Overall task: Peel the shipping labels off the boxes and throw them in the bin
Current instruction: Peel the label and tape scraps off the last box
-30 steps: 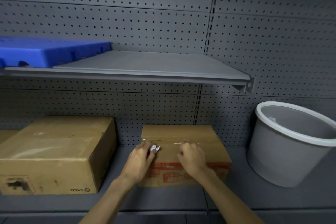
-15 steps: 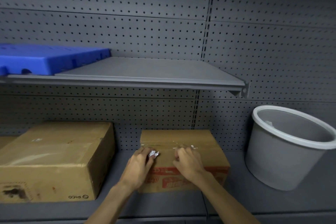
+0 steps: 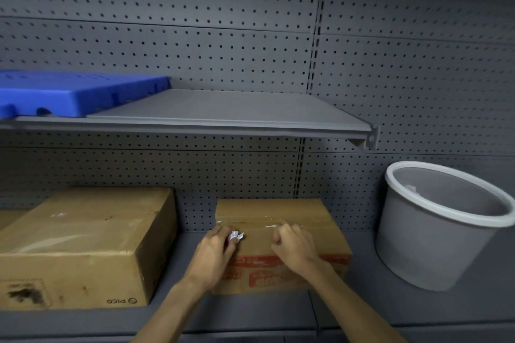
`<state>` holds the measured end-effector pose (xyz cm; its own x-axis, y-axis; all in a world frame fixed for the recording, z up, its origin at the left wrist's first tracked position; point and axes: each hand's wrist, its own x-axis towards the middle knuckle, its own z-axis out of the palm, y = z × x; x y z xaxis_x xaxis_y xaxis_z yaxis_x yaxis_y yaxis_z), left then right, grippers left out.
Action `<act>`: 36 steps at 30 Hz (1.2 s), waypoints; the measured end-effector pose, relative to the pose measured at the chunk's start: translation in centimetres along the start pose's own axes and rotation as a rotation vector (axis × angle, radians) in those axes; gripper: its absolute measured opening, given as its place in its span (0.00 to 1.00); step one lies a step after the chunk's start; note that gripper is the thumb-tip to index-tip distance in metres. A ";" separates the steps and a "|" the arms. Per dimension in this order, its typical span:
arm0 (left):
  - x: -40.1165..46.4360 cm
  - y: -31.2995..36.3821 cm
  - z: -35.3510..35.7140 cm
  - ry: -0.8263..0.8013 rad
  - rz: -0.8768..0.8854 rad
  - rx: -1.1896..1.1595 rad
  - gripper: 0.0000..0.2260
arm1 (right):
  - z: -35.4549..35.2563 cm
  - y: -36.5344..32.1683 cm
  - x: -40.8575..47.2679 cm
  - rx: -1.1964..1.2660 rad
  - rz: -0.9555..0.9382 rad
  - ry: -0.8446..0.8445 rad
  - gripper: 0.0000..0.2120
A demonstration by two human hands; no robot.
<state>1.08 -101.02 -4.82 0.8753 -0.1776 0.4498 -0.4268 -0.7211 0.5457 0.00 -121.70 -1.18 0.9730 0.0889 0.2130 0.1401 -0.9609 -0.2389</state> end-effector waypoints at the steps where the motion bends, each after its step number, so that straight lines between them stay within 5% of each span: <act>1: -0.1 0.0 -0.1 -0.001 -0.001 -0.001 0.06 | -0.3 0.7 -0.1 0.001 0.024 -0.008 0.03; 7: -0.1 0.6 0.0 0.008 -0.015 0.016 0.07 | -1.6 2.6 -0.5 -0.050 0.131 0.032 0.05; 13: -0.1 0.6 -0.1 0.001 -0.019 0.024 0.07 | 0.8 -1.2 -0.9 0.059 -0.091 0.045 0.04; 22: -0.3 1.2 -0.4 0.016 -0.024 0.009 0.08 | -1.4 4.0 -0.5 0.020 0.137 0.082 0.03; 29: -0.2 1.3 -0.6 0.002 -0.030 0.013 0.08 | 0.6 0.9 0.6 0.049 -0.125 0.049 0.01; 36: -0.5 2.1 -0.9 -0.010 -0.052 0.020 0.10 | -0.1 2.7 1.6 -0.078 0.094 0.119 0.08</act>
<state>-0.46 -101.84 -3.29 0.8984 -0.1468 0.4139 -0.3765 -0.7426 0.5539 1.92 -124.16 -1.44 0.9520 -0.0300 0.3047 0.0298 -0.9814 -0.1897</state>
